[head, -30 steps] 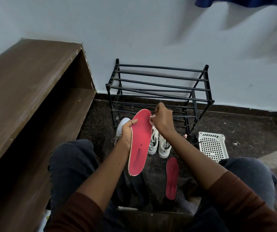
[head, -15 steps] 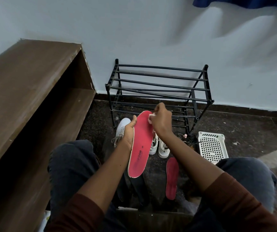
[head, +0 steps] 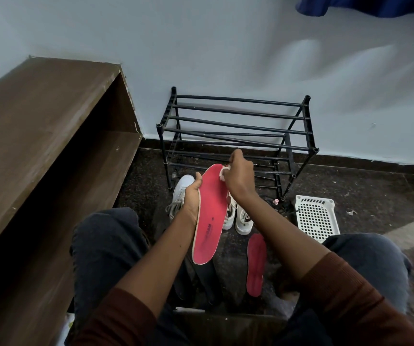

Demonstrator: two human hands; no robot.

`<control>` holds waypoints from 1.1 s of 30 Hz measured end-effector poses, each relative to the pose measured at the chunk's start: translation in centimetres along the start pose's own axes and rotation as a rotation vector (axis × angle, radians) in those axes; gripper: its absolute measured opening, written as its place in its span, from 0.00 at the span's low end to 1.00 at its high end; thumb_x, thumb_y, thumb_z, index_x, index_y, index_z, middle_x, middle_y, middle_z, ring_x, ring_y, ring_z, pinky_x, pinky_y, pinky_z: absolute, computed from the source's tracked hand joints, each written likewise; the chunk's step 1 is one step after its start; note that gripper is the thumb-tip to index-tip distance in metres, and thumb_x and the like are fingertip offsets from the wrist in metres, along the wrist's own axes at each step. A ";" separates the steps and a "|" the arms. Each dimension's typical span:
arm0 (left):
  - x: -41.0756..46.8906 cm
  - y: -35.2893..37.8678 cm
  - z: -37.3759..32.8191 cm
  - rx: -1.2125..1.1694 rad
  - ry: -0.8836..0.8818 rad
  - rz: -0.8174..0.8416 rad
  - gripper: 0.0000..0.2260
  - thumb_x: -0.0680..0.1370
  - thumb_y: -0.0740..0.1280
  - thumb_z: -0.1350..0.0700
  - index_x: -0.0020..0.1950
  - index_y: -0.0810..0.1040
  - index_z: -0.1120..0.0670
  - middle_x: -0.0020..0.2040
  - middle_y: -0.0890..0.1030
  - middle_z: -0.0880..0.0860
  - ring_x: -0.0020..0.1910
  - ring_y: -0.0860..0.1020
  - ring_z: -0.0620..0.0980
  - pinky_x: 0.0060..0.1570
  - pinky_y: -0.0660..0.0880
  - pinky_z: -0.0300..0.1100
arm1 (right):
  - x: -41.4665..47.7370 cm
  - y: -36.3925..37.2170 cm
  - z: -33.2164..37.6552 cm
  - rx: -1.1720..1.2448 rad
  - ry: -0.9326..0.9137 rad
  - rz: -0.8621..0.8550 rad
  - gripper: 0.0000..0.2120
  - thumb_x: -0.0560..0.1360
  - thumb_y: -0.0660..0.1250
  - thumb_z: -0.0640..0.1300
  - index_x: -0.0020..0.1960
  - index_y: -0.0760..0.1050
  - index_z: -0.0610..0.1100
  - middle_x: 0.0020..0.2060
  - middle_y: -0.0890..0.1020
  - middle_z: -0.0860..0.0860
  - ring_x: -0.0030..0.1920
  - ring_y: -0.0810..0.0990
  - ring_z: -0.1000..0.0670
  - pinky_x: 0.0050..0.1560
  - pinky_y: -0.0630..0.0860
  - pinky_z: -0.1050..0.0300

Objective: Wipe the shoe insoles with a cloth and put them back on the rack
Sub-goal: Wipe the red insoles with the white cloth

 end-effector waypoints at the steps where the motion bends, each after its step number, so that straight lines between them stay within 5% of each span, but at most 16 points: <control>1: 0.1 -0.2 0.0 0.011 -0.011 -0.008 0.35 0.81 0.47 0.39 0.33 0.85 0.56 0.33 0.83 0.55 0.29 0.81 0.52 0.35 0.78 0.40 | 0.0 -0.2 -0.1 -0.030 0.008 -0.016 0.06 0.71 0.60 0.32 0.45 0.66 0.39 0.38 0.77 0.39 0.37 0.75 0.40 0.33 0.68 0.51; 4: 0.2 0.2 0.2 0.052 0.015 0.000 0.34 0.83 0.46 0.43 0.32 0.85 0.54 0.31 0.83 0.53 0.28 0.82 0.49 0.36 0.78 0.40 | -0.4 -0.2 0.2 -0.083 -0.019 -0.027 0.05 0.72 0.59 0.33 0.47 0.66 0.38 0.38 0.76 0.40 0.36 0.72 0.41 0.34 0.64 0.52; 7: 0.3 0.7 0.1 0.044 0.044 -0.023 0.25 0.83 0.47 0.44 0.45 0.79 0.55 0.31 0.83 0.53 0.29 0.82 0.49 0.41 0.73 0.44 | -0.9 0.3 1.1 -0.004 -0.071 0.051 0.07 0.71 0.63 0.35 0.48 0.68 0.38 0.39 0.78 0.40 0.38 0.75 0.41 0.36 0.69 0.52; 11: 0.5 0.5 -0.2 0.014 0.036 -0.035 0.23 0.82 0.48 0.41 0.49 0.76 0.55 0.33 0.81 0.55 0.32 0.81 0.51 0.41 0.74 0.43 | -1.5 0.4 1.7 0.100 -0.101 0.202 0.11 0.68 0.71 0.37 0.46 0.71 0.38 0.38 0.78 0.44 0.40 0.76 0.45 0.41 0.72 0.51; 18: 1.1 -0.1 0.0 0.019 -0.006 -0.059 0.31 0.80 0.48 0.37 0.45 0.84 0.56 0.39 0.84 0.55 0.38 0.83 0.52 0.47 0.75 0.47 | -1.6 -0.5 0.7 -0.268 -0.111 0.035 0.07 0.74 0.54 0.31 0.51 0.65 0.38 0.41 0.78 0.38 0.39 0.74 0.38 0.35 0.63 0.52; 21: 1.2 0.0 0.3 0.037 -0.023 -0.009 0.34 0.81 0.47 0.39 0.36 0.85 0.56 0.34 0.84 0.55 0.32 0.83 0.51 0.43 0.73 0.47 | -1.6 -0.6 0.9 -0.308 -0.120 0.004 0.07 0.75 0.53 0.32 0.51 0.65 0.37 0.42 0.79 0.38 0.42 0.76 0.37 0.35 0.62 0.52; 26: 1.2 0.1 0.1 -0.008 0.002 0.007 0.27 0.81 0.46 0.38 0.53 0.77 0.55 0.40 0.82 0.55 0.38 0.82 0.52 0.46 0.73 0.46 | -1.8 0.1 1.8 -0.081 -0.118 0.216 0.10 0.69 0.63 0.33 0.50 0.69 0.39 0.42 0.79 0.40 0.44 0.76 0.39 0.39 0.71 0.51; 30: 1.8 -0.5 -0.4 -0.034 0.042 0.005 0.25 0.81 0.48 0.39 0.48 0.76 0.55 0.35 0.81 0.54 0.34 0.82 0.50 0.45 0.73 0.44 | -2.3 -0.1 2.3 0.055 -0.095 0.340 0.11 0.63 0.69 0.32 0.42 0.71 0.42 0.35 0.77 0.50 0.39 0.75 0.48 0.33 0.69 0.65; 33: 1.9 -0.9 -0.5 -0.011 0.041 0.021 0.26 0.81 0.47 0.39 0.50 0.77 0.55 0.36 0.83 0.54 0.35 0.83 0.50 0.46 0.73 0.45 | -2.1 0.0 2.0 -0.002 -0.076 0.298 0.11 0.64 0.67 0.32 0.43 0.69 0.41 0.38 0.78 0.45 0.40 0.76 0.44 0.35 0.69 0.56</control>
Point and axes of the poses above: each hand's wrist, its own x-axis towards the middle knuckle, its own y-axis out of the palm, z = x × y, the point moved 1 cm from there along x, towards the middle knuckle
